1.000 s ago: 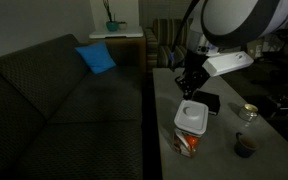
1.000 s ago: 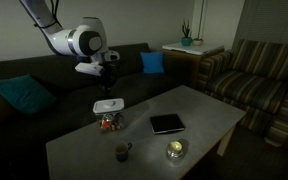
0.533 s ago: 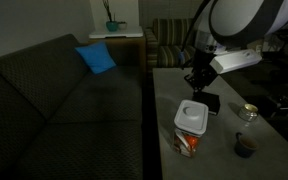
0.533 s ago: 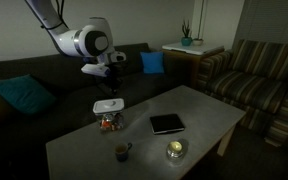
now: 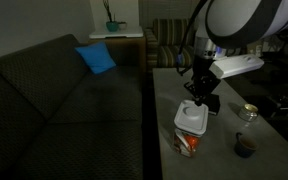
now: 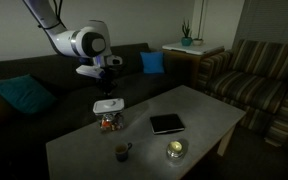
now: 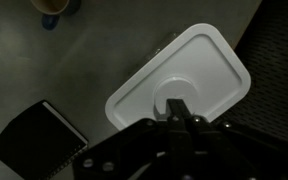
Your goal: Press the object on the lid of the bowl
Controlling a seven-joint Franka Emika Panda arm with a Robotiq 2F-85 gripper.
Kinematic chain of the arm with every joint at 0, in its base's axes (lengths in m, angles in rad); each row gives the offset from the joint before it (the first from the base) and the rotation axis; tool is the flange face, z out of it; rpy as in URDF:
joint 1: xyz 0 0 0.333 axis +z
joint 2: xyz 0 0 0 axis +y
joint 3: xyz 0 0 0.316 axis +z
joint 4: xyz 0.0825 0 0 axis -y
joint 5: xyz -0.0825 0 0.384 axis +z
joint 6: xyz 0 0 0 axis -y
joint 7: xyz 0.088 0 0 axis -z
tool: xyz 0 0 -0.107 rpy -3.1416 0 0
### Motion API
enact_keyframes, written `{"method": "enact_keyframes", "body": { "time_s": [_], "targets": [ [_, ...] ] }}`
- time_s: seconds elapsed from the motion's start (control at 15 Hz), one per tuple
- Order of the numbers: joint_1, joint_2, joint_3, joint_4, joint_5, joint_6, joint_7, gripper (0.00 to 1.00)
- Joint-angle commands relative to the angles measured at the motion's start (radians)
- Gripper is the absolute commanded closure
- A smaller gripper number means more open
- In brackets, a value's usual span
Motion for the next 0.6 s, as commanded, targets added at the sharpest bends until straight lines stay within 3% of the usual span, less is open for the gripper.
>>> {"method": "enact_keyframes", "body": {
  "time_s": [0.0, 0.53],
  "targets": [
    [-0.047, 0.022, 0.046, 0.001, 0.031, 0.02, -0.023, 1.0],
    [-0.084, 0.073, 0.08, -0.002, 0.078, 0.139, -0.023, 1.0]
  ]
}}
